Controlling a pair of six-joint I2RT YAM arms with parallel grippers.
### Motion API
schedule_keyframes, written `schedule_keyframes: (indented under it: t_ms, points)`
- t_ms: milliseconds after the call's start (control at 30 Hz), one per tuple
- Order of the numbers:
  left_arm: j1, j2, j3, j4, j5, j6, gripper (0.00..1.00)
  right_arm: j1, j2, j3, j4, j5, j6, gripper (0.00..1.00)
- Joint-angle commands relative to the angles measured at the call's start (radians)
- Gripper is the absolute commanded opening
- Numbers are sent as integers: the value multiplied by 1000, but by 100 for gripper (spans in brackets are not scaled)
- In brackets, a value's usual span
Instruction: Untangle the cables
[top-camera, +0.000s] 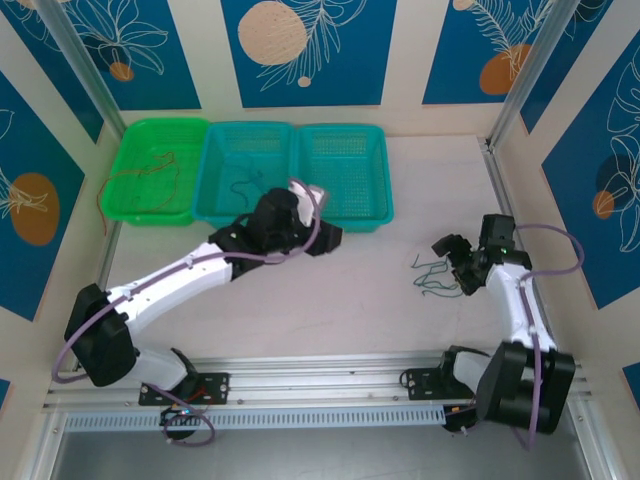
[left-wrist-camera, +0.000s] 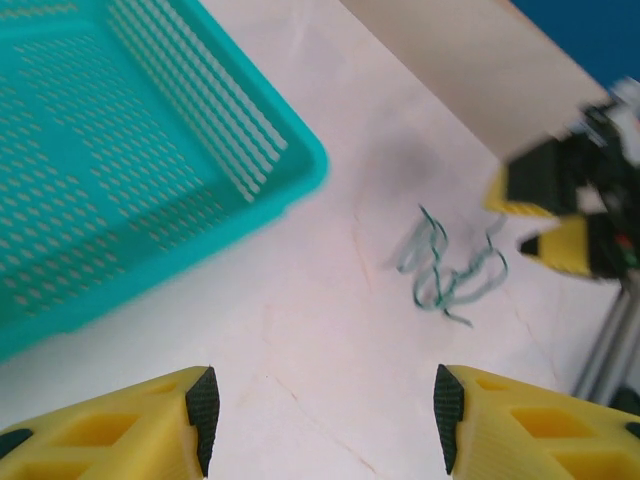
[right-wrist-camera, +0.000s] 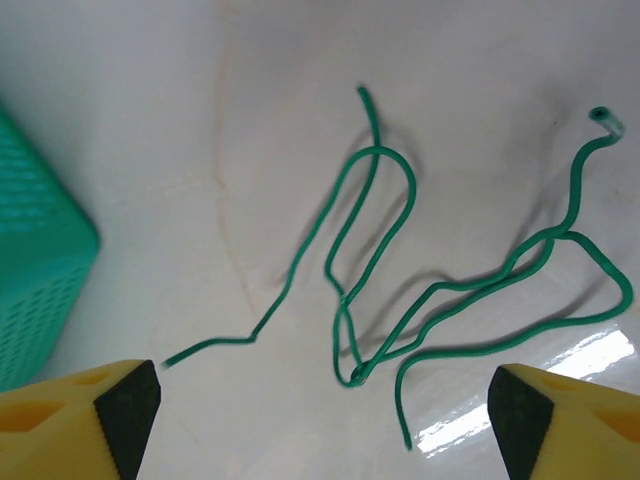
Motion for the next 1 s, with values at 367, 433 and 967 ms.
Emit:
schedule_keyframes:
  t_ms: [367,433,967]
  points:
    - [-84,21,-87,109,-58,-6,63,145,269,-45,155,-22,12,11]
    - [-83,24,-93,111,-60,-10,63,164,279,-50,162,-39,1,2]
    - [-67,26,-160,55,-204,-156,66,683,241,-35,214,-131,-5,0]
